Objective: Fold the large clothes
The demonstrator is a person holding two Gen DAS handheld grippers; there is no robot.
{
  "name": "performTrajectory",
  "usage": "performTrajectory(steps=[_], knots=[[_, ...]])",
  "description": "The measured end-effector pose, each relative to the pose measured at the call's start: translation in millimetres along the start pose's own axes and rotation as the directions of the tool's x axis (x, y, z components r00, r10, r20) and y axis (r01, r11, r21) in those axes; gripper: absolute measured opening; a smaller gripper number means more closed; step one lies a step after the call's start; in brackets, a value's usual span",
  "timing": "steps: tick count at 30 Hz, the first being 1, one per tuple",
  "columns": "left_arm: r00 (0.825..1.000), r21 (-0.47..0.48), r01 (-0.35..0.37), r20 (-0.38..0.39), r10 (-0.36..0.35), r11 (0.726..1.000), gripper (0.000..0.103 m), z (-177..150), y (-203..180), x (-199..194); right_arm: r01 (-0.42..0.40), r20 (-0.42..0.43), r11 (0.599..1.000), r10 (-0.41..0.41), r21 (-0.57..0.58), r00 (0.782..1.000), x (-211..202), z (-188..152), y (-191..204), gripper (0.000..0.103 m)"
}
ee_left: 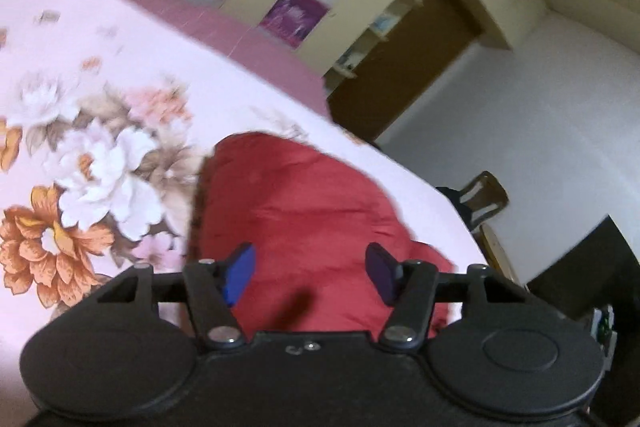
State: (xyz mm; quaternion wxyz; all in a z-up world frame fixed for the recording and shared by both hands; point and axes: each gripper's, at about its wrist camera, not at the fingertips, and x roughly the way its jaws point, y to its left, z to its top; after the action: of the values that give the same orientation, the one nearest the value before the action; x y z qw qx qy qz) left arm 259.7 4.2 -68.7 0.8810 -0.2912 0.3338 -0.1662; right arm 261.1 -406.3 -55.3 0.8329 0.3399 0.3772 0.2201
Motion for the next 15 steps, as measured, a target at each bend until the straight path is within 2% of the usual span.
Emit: performTrajectory(steps=[3,6,8,9,10,12,15], knots=[[0.999,-0.03,0.012,-0.042,-0.013,0.999,0.046,3.4,5.1,25.8,-0.017,-0.056,0.997,0.021,0.071,0.998,25.7,5.2,-12.6,0.092],[0.997,-0.013,0.027,-0.066,-0.028,1.0,0.044,-1.5,1.9,34.3,-0.025,-0.087,0.993,0.035,0.115,0.996,39.3,6.9,-20.5,0.091],[0.997,0.007,0.039,-0.072,-0.038,0.999,0.044,-2.4,-1.9,35.7,-0.006,-0.1,0.995,0.015,0.097,0.995,42.4,4.7,-19.0,0.065],[0.996,0.022,0.046,-0.076,-0.044,0.999,0.044,-2.8,-4.9,36.2,0.002,-0.105,0.996,0.007,0.087,0.994,42.4,2.9,-18.9,0.047],[0.996,0.042,0.049,-0.083,-0.045,0.998,0.044,-2.6,-7.7,39.7,0.003,-0.1,0.997,0.005,0.082,0.995,37.7,1.5,-17.1,0.037],[0.994,0.104,0.055,-0.101,-0.044,0.993,0.044,-2.0,-17.4,46.2,0.003,-0.067,0.999,0.001,0.054,0.998,28.9,-2.0,-13.9,0.025],[0.991,0.195,0.065,-0.131,-0.04,0.979,0.044,-5.5,-31.4,58.2,0.041,-0.016,0.999,-0.041,-0.022,0.999,12.8,-10.7,-6.0,0.023]])
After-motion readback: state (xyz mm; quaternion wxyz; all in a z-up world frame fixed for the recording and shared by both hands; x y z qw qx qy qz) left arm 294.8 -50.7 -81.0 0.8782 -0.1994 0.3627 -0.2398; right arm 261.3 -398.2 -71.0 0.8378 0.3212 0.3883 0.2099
